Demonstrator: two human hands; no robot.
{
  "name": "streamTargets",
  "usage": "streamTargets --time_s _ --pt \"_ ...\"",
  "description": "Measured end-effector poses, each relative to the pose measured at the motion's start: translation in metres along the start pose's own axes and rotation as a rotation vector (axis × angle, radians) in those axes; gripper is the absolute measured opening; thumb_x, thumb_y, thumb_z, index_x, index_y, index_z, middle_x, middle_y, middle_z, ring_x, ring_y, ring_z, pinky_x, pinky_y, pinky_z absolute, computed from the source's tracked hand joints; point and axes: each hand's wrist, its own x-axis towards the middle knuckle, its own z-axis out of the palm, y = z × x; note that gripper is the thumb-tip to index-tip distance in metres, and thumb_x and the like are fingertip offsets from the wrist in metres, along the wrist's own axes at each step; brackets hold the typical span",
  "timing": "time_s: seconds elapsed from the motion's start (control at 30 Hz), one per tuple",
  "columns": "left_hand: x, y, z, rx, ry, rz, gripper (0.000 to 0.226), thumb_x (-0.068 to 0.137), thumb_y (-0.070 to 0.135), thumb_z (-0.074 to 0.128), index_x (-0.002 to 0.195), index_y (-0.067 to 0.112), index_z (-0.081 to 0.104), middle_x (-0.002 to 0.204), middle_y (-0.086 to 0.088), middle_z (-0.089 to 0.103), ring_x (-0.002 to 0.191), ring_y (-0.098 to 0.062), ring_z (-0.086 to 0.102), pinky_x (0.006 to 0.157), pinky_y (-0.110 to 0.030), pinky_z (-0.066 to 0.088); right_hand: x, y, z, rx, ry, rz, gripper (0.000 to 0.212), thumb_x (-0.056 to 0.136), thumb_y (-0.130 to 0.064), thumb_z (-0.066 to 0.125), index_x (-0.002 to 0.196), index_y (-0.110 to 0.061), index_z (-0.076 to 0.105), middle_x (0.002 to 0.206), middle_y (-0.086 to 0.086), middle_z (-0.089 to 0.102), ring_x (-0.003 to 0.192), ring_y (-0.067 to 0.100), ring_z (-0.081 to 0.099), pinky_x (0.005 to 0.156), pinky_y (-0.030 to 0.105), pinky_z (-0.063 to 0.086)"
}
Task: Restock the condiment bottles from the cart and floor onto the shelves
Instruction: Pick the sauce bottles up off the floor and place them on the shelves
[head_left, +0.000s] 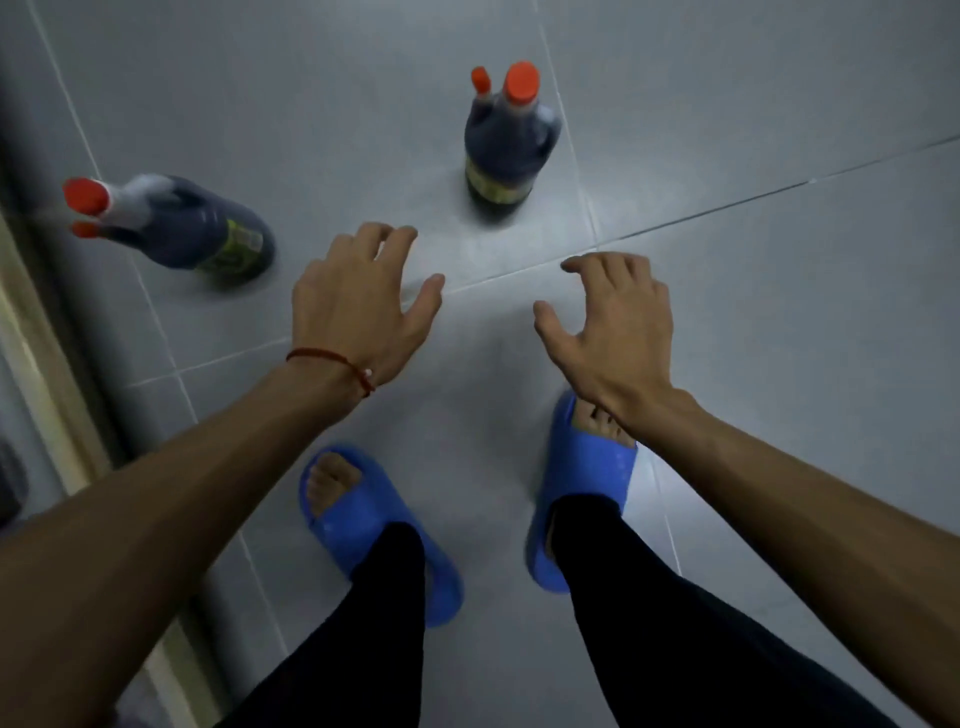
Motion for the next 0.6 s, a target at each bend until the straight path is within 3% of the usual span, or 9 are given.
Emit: streamTargets --time_s 0.2,0.4,0.6 --pt "0.069 -0.035 0.072 0.016 0.080 0.045 0.060 0.101 0.055 0.045 0.148 0.017 0.043 0.141 -0.013 0.054 0.118 -0.034 0.056 0.090 -0.050 0.053 0.073 0.025 0.084 0.038 0.043 -0.052 0.068 0.090 -0.055 0.058 0.142 -0.011 0.054 0.139 0.008 0.060 0.130 0.028 0.049 0.102 0.043 0.042" --pt "0.116 -0.056 0.112 0.093 0.183 0.120 0.060 0.100 0.052 0.050 0.146 0.015 0.045 0.137 -0.013 0.057 0.114 -0.036 0.058 0.084 -0.049 0.053 0.130 0.038 0.118 0.146 0.106 -0.057 0.092 0.088 -0.064 0.068 0.157 -0.014 0.034 0.156 0.010 0.045 0.143 0.028 0.040 0.114 0.041 0.040" --pt "0.111 -0.067 0.116 0.121 0.272 0.148 0.058 0.097 0.050 0.054 0.142 0.014 0.051 0.135 -0.011 0.058 0.114 -0.036 0.058 0.082 -0.046 0.050 0.162 0.021 0.125 0.643 0.136 -0.091 0.101 0.075 -0.054 0.089 0.153 -0.016 0.038 0.148 0.000 0.054 0.131 0.012 0.055 0.109 0.025 0.050"
